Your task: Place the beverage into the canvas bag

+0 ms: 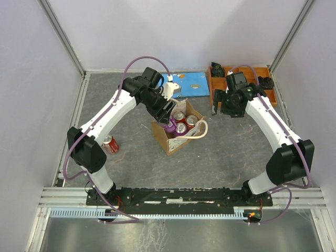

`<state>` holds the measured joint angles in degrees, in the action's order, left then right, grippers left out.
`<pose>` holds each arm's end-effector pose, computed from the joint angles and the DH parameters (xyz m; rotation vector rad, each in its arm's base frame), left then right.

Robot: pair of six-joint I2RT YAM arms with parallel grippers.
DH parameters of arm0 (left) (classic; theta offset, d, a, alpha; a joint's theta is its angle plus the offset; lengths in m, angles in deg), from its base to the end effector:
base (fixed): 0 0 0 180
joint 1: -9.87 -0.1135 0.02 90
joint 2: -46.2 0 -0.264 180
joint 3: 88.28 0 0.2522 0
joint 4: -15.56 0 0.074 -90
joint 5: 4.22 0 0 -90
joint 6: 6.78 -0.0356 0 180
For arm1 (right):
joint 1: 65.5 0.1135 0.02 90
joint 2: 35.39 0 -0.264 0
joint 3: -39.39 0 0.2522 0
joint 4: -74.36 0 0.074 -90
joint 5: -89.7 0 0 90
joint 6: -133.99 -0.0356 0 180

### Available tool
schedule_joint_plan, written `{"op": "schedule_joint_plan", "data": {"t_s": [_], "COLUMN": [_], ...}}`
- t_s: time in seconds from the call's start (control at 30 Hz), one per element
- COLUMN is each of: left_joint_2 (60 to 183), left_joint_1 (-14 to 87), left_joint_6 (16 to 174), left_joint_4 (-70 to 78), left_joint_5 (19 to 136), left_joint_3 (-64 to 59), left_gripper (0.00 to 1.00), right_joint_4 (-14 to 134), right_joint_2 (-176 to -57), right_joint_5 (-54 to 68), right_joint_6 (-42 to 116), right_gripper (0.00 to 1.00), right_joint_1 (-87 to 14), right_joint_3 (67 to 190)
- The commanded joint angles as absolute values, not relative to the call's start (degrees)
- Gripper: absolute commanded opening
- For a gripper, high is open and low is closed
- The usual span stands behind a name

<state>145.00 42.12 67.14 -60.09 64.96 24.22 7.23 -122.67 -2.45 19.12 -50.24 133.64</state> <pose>0.2942 -0.2006 0.3394 1.1963 2.3691 -0.5754 0.3017 0.0809 0.3128 0.2337 2.6228 0.1943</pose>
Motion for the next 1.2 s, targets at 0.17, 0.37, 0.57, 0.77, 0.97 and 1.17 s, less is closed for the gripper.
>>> {"op": "schedule_joint_plan", "data": {"t_s": [0.17,0.37,0.57,0.77,0.97,1.17], "left_joint_2": [142.5,143.9,145.2,149.3,153.3,154.9], "left_joint_1": [43.1,43.6,44.2,45.8,47.2,47.4], "left_joint_6": [60.3,59.3,59.0,60.3,60.2,60.2], "left_joint_4": [-55.8,-55.9,-54.9,-53.8,-53.5,-52.9], "left_joint_5": [72.9,77.0,79.8,81.0,81.6,83.8], "left_joint_3": [22.6,23.2,22.2,23.5,24.6,23.1], "left_gripper": [0.03,0.03,0.03,0.03,0.03,0.03], "right_joint_4": [8.4,8.4,8.7,8.6,7.8,7.4], "right_joint_2": [-119.8,-119.7,-120.0,-120.4,-119.8,-119.1], "right_joint_5": [-4.1,-4.2,-4.1,-4.0,-4.8,-5.3], "right_joint_6": [19.0,19.0,19.0,19.1,19.5,19.8], "right_gripper": [0.97,0.97,0.97,0.97,0.97,0.97], "right_joint_1": [-50.5,-50.5,-50.5,-50.6,-50.7,-51.1], "right_joint_3": [132.6,132.3,132.3,132.8,132.5,131.8]}}
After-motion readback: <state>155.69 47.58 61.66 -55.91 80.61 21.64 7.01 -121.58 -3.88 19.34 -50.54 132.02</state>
